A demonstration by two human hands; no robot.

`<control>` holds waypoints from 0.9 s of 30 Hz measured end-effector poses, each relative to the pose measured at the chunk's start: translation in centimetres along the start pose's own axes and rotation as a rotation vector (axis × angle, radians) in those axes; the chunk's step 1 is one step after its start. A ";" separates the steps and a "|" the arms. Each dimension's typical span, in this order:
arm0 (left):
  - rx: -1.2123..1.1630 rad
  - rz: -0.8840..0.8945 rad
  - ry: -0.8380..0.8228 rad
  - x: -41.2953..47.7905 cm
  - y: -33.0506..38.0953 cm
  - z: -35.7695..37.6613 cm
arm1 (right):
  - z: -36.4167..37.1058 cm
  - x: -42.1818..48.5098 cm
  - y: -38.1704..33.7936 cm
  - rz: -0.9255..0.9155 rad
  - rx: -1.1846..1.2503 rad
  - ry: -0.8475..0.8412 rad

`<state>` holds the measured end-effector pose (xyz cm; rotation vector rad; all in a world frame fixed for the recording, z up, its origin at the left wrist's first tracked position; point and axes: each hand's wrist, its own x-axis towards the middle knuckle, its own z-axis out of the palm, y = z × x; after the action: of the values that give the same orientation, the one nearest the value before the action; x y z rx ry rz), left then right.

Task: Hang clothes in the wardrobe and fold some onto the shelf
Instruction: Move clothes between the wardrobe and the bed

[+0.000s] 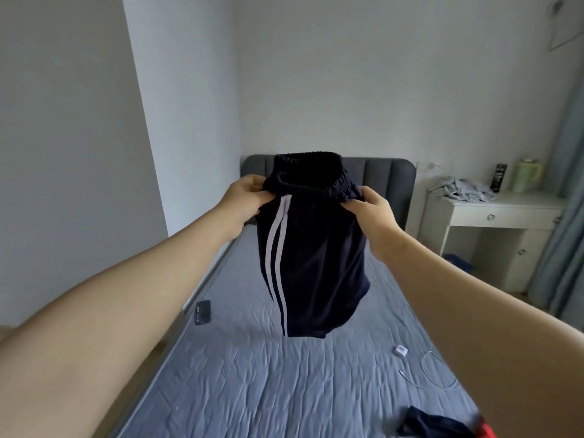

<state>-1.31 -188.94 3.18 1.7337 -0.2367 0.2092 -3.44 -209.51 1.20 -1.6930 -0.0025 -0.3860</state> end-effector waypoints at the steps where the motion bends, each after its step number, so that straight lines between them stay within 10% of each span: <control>1: 0.012 -0.032 -0.008 -1.6 -1.1 0.0 | 0.0 -1.7 1.1 0.043 0.007 0.007; 27: 0.041 -0.792 -0.184 -34.7 -27.9 1.4 | 1.8 -37.8 26.5 0.815 -0.044 0.084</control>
<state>-27.02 -184.24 -32.84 1.7598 0.3302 -0.5265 -32.73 -203.93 -34.04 -1.5710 0.7374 0.1590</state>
